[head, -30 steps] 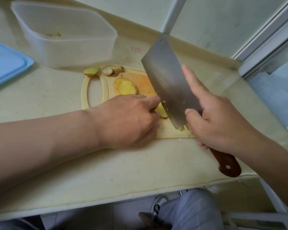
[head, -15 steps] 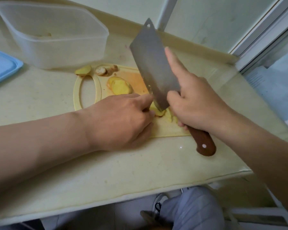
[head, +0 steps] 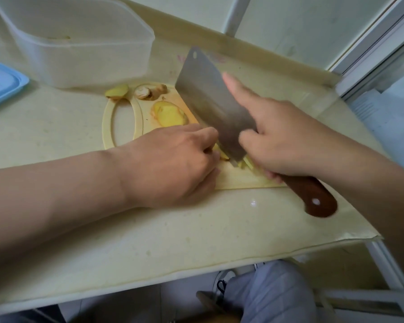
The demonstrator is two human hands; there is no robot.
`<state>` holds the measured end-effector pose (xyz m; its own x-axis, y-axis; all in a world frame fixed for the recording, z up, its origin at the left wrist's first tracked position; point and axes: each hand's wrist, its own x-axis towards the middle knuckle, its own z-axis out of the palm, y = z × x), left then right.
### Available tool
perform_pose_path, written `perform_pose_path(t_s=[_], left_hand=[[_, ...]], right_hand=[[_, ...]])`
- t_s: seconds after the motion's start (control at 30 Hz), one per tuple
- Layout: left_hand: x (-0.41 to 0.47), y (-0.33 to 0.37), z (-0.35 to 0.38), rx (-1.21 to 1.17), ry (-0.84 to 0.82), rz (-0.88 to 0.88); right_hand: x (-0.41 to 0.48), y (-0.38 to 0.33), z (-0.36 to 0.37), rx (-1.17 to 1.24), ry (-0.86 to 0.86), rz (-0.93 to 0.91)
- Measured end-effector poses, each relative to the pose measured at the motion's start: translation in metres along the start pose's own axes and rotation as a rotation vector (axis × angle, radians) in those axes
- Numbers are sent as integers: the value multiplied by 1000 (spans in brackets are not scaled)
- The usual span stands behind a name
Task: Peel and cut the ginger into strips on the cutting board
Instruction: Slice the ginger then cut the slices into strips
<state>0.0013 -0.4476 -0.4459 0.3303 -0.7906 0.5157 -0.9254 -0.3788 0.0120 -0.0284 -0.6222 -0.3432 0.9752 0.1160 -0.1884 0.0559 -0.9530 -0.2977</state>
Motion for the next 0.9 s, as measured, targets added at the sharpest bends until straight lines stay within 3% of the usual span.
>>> perform_pose_path(t_s=[0.13,0.3,0.7,0.9], left_hand=[[-1,2,-1,9,-16,-16],[-3,0,-2,-4,-16,-33],[-1,0,-1,-6,-13,-8],[-1,0,-1,-5,-10,-20]], right_hand=[[21,-13,3,14,53,-8],[-3,4,17,225,171,29],[-18,2,0,21,-41,17],[12,-3,9,110,75,-5]])
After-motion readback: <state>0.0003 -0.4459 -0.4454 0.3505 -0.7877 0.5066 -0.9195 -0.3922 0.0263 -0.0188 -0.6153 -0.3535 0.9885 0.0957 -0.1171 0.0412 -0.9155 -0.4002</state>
